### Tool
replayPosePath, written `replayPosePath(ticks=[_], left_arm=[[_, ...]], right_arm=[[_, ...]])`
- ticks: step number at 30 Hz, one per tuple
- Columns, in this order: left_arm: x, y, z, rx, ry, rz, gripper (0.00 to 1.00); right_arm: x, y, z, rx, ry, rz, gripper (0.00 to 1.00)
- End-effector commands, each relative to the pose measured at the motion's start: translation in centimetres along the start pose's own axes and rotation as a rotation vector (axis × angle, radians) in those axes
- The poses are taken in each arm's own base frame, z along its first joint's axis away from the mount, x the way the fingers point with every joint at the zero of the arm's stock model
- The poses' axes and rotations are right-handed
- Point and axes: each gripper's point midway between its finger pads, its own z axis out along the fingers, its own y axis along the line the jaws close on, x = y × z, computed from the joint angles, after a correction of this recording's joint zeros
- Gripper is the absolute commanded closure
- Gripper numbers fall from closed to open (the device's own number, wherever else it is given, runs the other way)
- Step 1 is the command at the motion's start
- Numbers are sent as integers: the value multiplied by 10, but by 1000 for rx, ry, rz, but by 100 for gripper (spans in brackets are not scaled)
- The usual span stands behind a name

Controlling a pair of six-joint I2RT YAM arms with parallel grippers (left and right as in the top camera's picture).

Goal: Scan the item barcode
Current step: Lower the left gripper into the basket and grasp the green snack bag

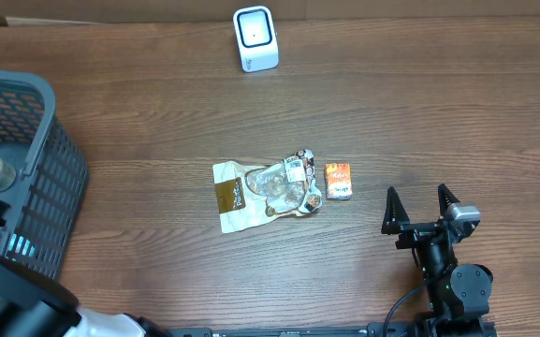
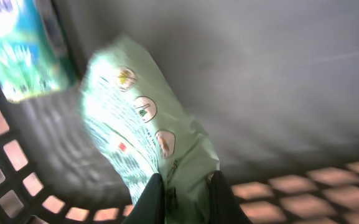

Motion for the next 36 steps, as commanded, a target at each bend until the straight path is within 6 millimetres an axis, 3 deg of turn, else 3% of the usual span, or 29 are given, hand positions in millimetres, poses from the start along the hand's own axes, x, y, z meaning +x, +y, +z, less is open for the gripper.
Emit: replayPosePath(ticks=[1, 6, 8, 11, 17, 18, 20, 22, 24, 36], left_arm=[[-13, -39, -74, 265, -166, -7, 96], [-14, -64, -147, 478, -337, 12, 96], [-8, -74, -161, 535, -351, 11, 96], [-3, -79, -164, 547, -349, 34, 96], [-8, -46, -143, 332, -358, 2, 95], [-9, -44, -138, 308, -359, 24, 89], [-8, -43, -127, 282, -340, 94, 59], [-7, -43, -113, 265, -313, 142, 38], [-8, -44, -98, 251, -282, 173, 30], [-27, -55, -11, 184, -110, 188, 26]], right_arm=[[2, 0, 0, 2, -4, 0, 0], [2, 0, 0, 2, -4, 0, 0], [2, 0, 0, 2, -4, 0, 0], [2, 0, 0, 2, -4, 0, 0], [2, 0, 0, 2, -4, 0, 0], [2, 0, 0, 2, -4, 0, 0], [2, 0, 0, 2, -4, 0, 0], [2, 0, 0, 2, -4, 0, 0], [2, 0, 0, 2, -4, 0, 0], [2, 0, 0, 2, -4, 0, 0]])
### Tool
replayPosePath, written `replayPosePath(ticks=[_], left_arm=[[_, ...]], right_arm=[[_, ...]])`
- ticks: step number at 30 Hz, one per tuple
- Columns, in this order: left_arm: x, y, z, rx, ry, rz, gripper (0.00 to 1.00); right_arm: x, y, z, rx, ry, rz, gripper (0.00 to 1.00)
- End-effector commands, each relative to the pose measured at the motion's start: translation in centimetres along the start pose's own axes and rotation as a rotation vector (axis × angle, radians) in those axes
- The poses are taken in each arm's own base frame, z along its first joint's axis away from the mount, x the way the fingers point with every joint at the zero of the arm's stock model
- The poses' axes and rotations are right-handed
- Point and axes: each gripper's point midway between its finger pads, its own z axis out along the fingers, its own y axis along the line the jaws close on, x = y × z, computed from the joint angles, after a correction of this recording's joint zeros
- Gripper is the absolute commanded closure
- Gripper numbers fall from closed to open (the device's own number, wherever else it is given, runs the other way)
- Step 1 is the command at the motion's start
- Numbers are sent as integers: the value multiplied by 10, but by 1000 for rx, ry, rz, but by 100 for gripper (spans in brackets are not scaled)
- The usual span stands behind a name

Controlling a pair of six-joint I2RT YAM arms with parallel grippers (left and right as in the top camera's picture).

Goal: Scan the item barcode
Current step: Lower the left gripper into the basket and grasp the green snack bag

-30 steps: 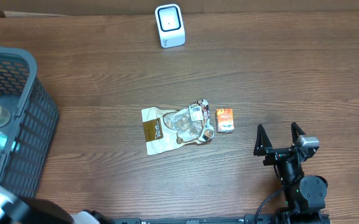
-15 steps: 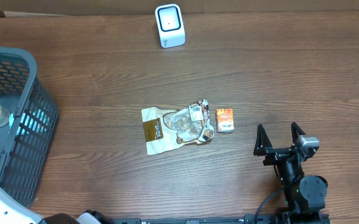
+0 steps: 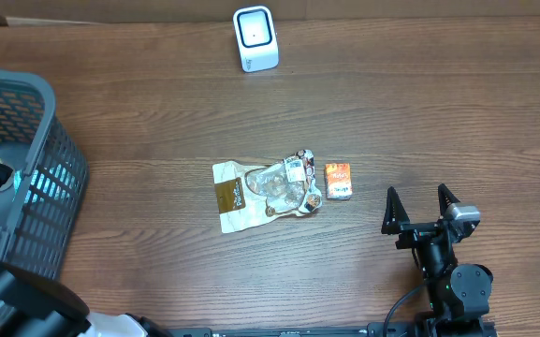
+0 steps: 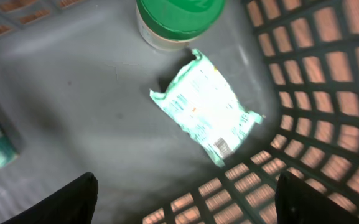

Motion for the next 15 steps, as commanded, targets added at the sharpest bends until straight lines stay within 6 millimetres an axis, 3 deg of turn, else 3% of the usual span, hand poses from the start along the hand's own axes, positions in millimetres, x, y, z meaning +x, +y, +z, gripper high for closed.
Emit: replayPosePath(ticks=[1, 15], left_arm=[[1, 4, 20, -48, 29, -14, 26], [5, 7, 79, -287, 34, -192, 24]], right_arm=[[2, 0, 0, 2, -3, -1, 0], [2, 0, 0, 2, -3, -1, 0]])
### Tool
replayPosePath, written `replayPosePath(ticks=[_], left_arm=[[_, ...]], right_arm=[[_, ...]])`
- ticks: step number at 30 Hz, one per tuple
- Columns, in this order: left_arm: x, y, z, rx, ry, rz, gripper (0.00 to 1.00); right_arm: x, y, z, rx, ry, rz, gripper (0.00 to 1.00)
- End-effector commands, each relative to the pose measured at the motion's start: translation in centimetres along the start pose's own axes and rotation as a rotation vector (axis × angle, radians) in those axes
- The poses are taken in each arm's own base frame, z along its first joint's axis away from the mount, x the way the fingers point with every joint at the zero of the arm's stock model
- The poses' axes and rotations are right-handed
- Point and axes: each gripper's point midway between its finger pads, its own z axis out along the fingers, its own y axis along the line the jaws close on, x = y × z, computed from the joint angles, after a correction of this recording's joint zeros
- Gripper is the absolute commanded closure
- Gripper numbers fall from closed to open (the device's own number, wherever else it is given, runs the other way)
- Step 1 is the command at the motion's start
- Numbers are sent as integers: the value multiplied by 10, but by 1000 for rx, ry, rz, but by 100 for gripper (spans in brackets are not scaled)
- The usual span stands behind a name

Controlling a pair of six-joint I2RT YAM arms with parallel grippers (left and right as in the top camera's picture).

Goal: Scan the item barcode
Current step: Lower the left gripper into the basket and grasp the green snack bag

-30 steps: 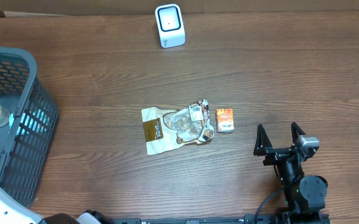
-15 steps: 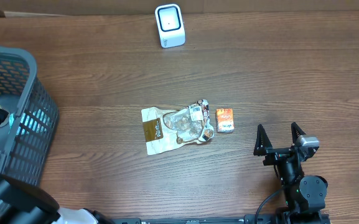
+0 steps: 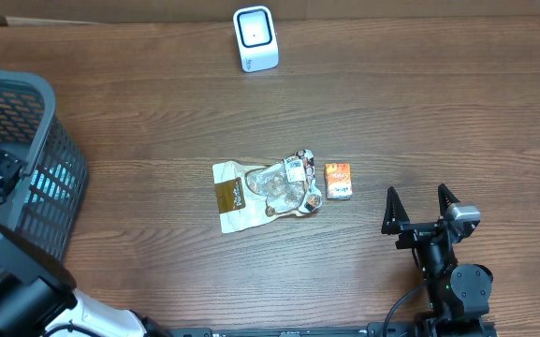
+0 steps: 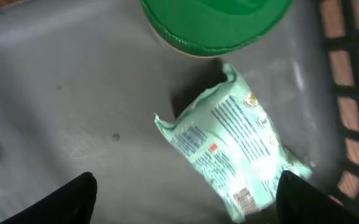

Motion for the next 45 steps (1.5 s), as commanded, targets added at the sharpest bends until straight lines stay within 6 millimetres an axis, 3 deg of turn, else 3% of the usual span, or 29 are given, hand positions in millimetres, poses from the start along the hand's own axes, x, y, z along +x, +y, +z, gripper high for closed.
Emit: replayPosePath(ticks=[1, 10, 16, 19, 23, 26, 29, 33, 36, 40, 45], left_arm=[[5, 4, 20, -81, 8, -117, 25], [12, -26, 51, -68, 29, -111, 25], [25, -26, 74, -101, 89, -94, 29], [29, -25, 82, -112, 108, -90, 41], [32, -24, 85, -119, 121, -81, 74], [33, -24, 85, -119, 125, -62, 78], [37, -21, 84, -129, 142, -59, 80], [41, -19, 80, -137, 158, -57, 95], [42, -18, 73, -138, 160, -57, 96], [38, -18, 54, -125, 142, -60, 96], [25, -21, 14, -85, 71, -70, 96]], right_arm=[[2, -1, 0, 2, -4, -1, 0], [2, 0, 0, 2, -4, -1, 0], [2, -1, 0, 2, -4, -1, 0], [2, -1, 0, 2, -4, -1, 0], [2, -1, 0, 2, -4, -1, 0], [2, -1, 0, 2, -4, -1, 0], [2, -1, 0, 2, -4, -1, 0], [2, 0, 0, 2, -4, -1, 0], [2, -1, 0, 2, -4, -1, 0], [2, 0, 0, 2, -4, -1, 0], [2, -1, 0, 2, -4, -1, 0]])
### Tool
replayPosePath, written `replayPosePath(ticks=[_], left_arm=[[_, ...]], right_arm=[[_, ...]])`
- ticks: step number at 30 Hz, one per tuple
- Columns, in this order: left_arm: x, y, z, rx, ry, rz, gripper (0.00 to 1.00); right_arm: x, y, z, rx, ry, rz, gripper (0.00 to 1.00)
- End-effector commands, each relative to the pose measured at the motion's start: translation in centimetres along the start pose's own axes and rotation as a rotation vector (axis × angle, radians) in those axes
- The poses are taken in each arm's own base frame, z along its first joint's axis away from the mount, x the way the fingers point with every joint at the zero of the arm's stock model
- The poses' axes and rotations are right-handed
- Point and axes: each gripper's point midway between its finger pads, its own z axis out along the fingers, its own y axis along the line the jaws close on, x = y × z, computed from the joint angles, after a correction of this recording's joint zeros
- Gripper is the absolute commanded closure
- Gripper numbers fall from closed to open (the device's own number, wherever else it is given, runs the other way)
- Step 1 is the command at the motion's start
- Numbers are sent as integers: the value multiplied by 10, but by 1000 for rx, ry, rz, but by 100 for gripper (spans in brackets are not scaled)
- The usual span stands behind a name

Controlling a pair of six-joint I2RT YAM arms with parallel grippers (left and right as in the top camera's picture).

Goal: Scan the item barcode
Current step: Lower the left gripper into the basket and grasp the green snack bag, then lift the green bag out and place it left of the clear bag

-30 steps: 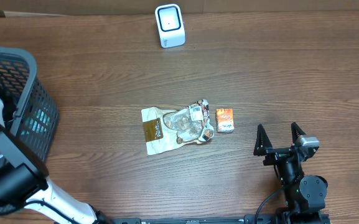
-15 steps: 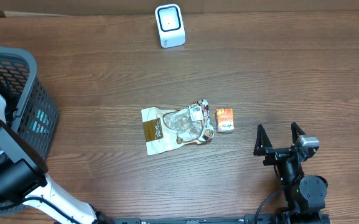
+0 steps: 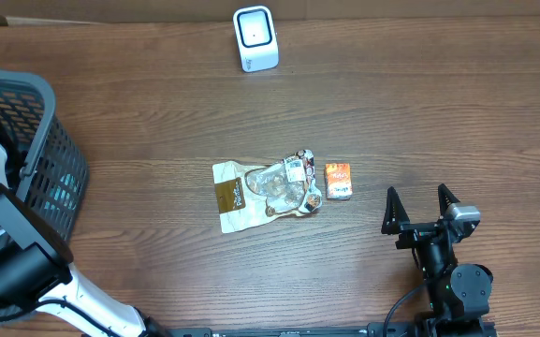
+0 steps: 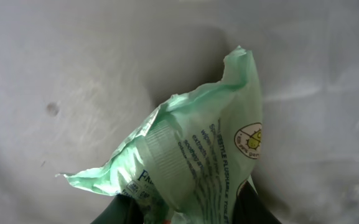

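A pale green packet with printed text lies crumpled on the grey floor of the basket. My left gripper is down inside the basket, its two dark fingers pressed against the packet's sides, shut on it. From overhead only the left arm shows, reaching into the grey basket. The white barcode scanner stands at the table's far edge. My right gripper rests open near the front right, holding nothing.
A tan and clear pouch and a small orange box lie side by side at mid-table. The basket's lattice walls surround the left gripper.
My left gripper was open above the green packet, with the green-lidded jar beside it. Now it is lower and its fingers have shut on the packet. The right arm has not moved.
At first my left gripper was shut on the green packet inside the basket. Then it stood open above the packet, which lay on the basket floor by a green-lidded jar. It was then closer, still open, and now grips the packet again.
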Motion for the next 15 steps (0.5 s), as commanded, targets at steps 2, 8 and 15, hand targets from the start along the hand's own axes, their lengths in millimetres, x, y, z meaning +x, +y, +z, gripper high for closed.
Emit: replayPosePath(ticks=[2, 8, 15], left_arm=[[-14, 2, -57, 73, -123, -9, 96], [-17, 11, -128, 170, -282, -35, 96], [0, 36, -215, 290, -476, -67, 96]], right_arm=[[2, 0, 0, 2, -4, -1, 0], [2, 0, 0, 2, -4, -1, 0], [2, 0, 0, 2, -4, -1, 0]])
